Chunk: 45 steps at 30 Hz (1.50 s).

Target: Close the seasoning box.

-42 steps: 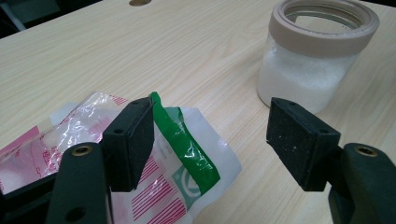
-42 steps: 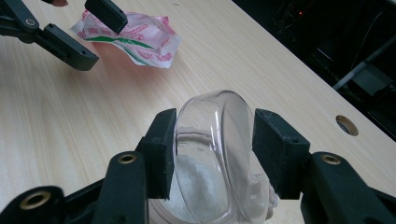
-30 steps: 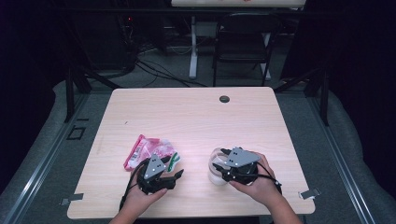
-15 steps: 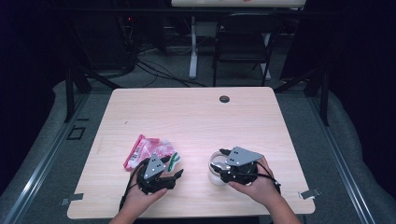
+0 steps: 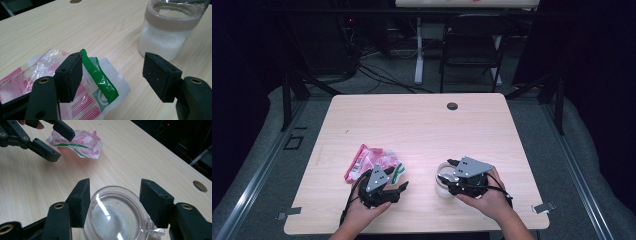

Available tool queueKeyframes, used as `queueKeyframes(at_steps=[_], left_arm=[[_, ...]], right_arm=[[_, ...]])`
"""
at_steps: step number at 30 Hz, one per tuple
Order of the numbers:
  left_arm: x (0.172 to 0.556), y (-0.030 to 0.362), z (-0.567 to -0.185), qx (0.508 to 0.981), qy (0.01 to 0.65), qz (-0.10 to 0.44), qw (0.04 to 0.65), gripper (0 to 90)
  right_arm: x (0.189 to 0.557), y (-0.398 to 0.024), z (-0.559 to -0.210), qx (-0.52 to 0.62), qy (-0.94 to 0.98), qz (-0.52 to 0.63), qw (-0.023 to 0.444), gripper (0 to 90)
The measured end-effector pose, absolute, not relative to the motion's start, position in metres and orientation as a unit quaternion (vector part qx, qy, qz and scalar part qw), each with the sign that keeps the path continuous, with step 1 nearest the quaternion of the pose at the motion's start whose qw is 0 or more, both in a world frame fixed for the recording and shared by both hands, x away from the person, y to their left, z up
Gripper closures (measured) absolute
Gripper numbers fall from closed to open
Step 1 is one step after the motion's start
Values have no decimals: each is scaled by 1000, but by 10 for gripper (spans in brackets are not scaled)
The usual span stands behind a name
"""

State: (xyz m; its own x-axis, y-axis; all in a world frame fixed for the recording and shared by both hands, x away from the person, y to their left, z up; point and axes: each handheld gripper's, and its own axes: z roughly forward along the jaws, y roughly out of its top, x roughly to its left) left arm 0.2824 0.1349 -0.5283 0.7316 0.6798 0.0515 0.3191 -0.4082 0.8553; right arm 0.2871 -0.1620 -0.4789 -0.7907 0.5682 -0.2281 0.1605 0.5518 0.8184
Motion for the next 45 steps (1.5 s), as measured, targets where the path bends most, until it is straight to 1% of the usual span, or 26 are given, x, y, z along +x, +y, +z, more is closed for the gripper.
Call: queueKeyframes(at_steps=[23, 39, 45], left_arm=[[280, 142, -518, 802, 314, 207, 464, 328], [286, 164, -511, 784, 346, 216, 469, 328], [289, 175, -510, 776, 361, 221, 467, 329]], right_arm=[[291, -176, -470, 244, 826, 446, 244, 420], [296, -194, -466, 274, 811, 451, 254, 421], [301, -204, -467, 308, 798, 448, 262, 422]])
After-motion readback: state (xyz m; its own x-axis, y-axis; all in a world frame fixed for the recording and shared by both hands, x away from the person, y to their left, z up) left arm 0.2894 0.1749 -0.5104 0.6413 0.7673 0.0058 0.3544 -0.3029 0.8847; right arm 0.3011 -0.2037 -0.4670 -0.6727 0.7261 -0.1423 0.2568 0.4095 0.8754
